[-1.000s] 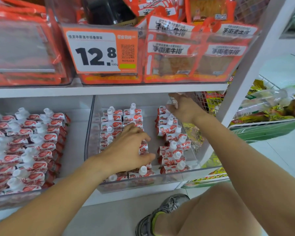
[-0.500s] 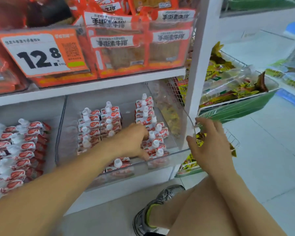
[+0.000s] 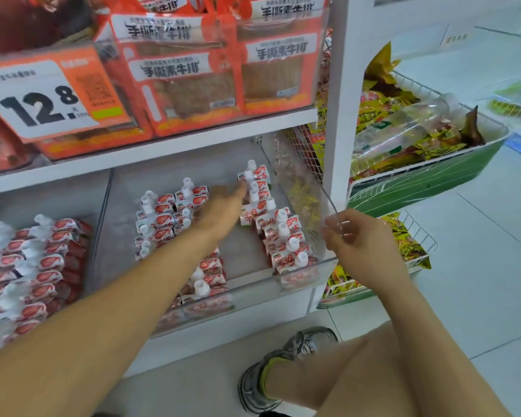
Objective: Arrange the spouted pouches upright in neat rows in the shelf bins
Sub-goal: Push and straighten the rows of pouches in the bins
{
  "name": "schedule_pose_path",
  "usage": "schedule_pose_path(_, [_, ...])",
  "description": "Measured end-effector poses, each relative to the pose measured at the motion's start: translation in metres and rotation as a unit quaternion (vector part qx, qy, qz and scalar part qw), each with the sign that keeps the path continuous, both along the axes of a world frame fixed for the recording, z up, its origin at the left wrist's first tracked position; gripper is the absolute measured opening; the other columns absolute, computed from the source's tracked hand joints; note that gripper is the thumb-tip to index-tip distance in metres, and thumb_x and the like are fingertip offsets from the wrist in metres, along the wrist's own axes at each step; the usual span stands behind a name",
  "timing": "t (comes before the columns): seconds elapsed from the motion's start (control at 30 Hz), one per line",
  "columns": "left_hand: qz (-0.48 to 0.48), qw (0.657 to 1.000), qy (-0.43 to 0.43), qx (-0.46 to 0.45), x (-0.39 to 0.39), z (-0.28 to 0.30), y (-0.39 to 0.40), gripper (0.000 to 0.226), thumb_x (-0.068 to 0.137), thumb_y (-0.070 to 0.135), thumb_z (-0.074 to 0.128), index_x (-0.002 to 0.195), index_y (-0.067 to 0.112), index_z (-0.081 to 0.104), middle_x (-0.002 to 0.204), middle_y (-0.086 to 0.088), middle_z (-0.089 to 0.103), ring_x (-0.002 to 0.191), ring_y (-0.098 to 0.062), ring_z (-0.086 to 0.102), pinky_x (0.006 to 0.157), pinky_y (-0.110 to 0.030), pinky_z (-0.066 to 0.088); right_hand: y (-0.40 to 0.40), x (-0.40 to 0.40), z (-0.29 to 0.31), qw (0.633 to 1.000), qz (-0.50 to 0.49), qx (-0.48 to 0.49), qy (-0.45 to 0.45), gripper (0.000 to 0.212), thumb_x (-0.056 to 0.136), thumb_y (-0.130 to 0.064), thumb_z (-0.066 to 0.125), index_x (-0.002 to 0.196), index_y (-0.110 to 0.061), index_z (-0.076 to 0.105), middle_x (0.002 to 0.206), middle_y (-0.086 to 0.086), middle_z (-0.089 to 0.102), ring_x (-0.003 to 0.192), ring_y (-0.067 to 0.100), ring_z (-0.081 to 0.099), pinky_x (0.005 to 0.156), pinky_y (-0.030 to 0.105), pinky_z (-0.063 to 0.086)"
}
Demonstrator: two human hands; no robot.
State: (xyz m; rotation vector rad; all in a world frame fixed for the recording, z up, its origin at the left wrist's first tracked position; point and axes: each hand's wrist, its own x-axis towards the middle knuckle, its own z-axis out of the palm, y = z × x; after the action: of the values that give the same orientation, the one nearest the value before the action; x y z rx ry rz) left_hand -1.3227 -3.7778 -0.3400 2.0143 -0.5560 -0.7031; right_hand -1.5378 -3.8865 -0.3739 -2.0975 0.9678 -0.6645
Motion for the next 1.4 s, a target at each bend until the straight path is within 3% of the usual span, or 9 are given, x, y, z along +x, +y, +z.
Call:
schedule_pose_path(0.1, [0.084, 0.979, 0.153, -0.102, 0.024, -0.050, -0.040, 0.074, 0.073, 0.075, 0.036, 0.120, 0.024, 0.062, 0.120, -0.004, 0.067, 0.111, -0.026, 0.062, 0.104, -0.049, 0.043, 0.006, -0.005, -0.007, 0.999, 0.013, -0.033, -0.022, 0.010, 0.093, -0.026, 0.063, 0.100, -0.022, 0.069, 0.083, -0.012, 0.073, 0.078, 0.003, 0.069, 0.067, 0.037, 0.057])
schedule_pose_path(0.27, [0.035, 0.980, 0.163, -0.110, -0.016, -0.044, -0.070, 0.055, 0.096, 0.055, 0.041, 0.143, 0.027, 0.034, 0.136, -0.008, 0.057, 0.118, -0.028, 0.058, 0.105, -0.050, 0.044, 0.000, -0.007, -0.009, 0.999, 0.026, -0.033, -0.025, 0.012, 0.091, -0.027, 0.065, 0.102, -0.026, 0.069, 0.085, -0.015, 0.073, 0.081, -0.004, 0.068, 0.070, 0.037, 0.058])
schedule_pose_path(0.4, [0.096, 0.985, 0.105, -0.096, -0.007, -0.047, -0.085, 0.072, 0.098, 0.052, 0.041, 0.155, 0.023, 0.006, 0.159, -0.006, 0.026, 0.142, -0.028, 0.031, 0.115, -0.042, 0.025, -0.003, -0.010, -0.004, 0.997, 0.064, 0.002, -0.043, 0.033, 0.088, -0.030, 0.067, 0.120, -0.036, 0.058, 0.095, -0.026, 0.068, 0.086, -0.013, 0.065, 0.066, 0.010, 0.051])
schedule_pose_path(0.57, [0.053, 0.989, 0.093, -0.106, -0.007, -0.054, -0.096, 0.064, 0.101, 0.050, 0.034, 0.154, 0.029, 0.006, 0.152, -0.003, 0.039, 0.136, -0.026, 0.041, 0.102, -0.032, 0.033, -0.006, -0.008, 0.001, 0.995, 0.092, -0.002, -0.044, 0.024, 0.092, -0.033, 0.061, 0.115, -0.035, 0.057, 0.097, -0.027, 0.070, 0.083, -0.011, 0.067, 0.060, 0.013, 0.052])
schedule_pose_path(0.77, [-0.075, 0.992, 0.098, 0.005, 0.005, -0.029, -0.070, 0.082, 0.091, 0.069, 0.033, 0.153, 0.034, -0.008, 0.160, 0.010, 0.019, 0.146, -0.019, 0.023, 0.117, -0.042, 0.020, -0.002, -0.011, 0.000, 0.992, 0.091, 0.038, -0.073, 0.032, 0.091, -0.028, 0.064, 0.117, -0.043, 0.058, 0.101, -0.031, 0.069, 0.087, -0.008, 0.068, 0.064, 0.015, 0.054])
schedule_pose_path(0.97, [-0.337, 0.932, 0.132, 0.001, -0.022, -0.030, 0.000, 0.117, 0.064, 0.050, 0.085, 0.151, 0.044, 0.006, 0.148, 0.026, 0.036, 0.136, 0.002, 0.036, 0.118, -0.032, 0.027, 0.005, -0.012, 0.001, 0.990, 0.086, 0.068, -0.092, 0.044, 0.092, -0.018, 0.065, 0.120, -0.050, 0.056, 0.105, -0.032, 0.068, 0.093, -0.009, 0.067, 0.064, 0.016, 0.055])
schedule_pose_path(1.13, [-0.325, 0.938, 0.118, -0.031, -0.041, -0.037, -0.017, 0.141, 0.059, 0.046, 0.088, 0.149, 0.037, -0.019, 0.159, 0.015, 0.018, 0.142, -0.002, 0.029, 0.117, -0.035, 0.030, 0.005, -0.009, 0.013, 0.990, 0.100, 0.064, -0.072, 0.042, 0.093, -0.023, 0.063, 0.122, -0.050, 0.054, 0.106, -0.031, 0.068, 0.095, -0.008, 0.067, 0.063, 0.020, 0.057])
schedule_pose_path(1.3, [-0.295, 0.948, 0.113, 0.028, -0.044, -0.014, -0.001, 0.078, 0.072, 0.033, 0.085, 0.134, 0.033, 0.038, 0.133, 0.022, 0.053, 0.111, 0.009, 0.054, 0.094, -0.016, 0.049, 0.006, -0.013, 0.017, 0.981, 0.110, 0.120, -0.102, 0.046, 0.090, -0.011, 0.065, 0.112, -0.052, 0.063, 0.105, -0.021, 0.072, 0.097, 0.004, 0.071, 0.080, 0.025, 0.058])
schedule_pose_path(1.4, [-0.273, 0.950, 0.138, 0.063, -0.059, -0.017, 0.004, 0.051, 0.070, 0.036, 0.086, 0.116, 0.029, 0.066, 0.106, 0.021, 0.071, 0.098, 0.005, 0.064, 0.099, -0.026, 0.050, 0.005, -0.013, 0.020, 0.980, 0.109, 0.131, -0.104, 0.043, 0.087, -0.016, 0.065, 0.107, -0.054, 0.065, 0.105, -0.020, 0.073, 0.097, 0.004, 0.071, 0.078, 0.023, 0.058])
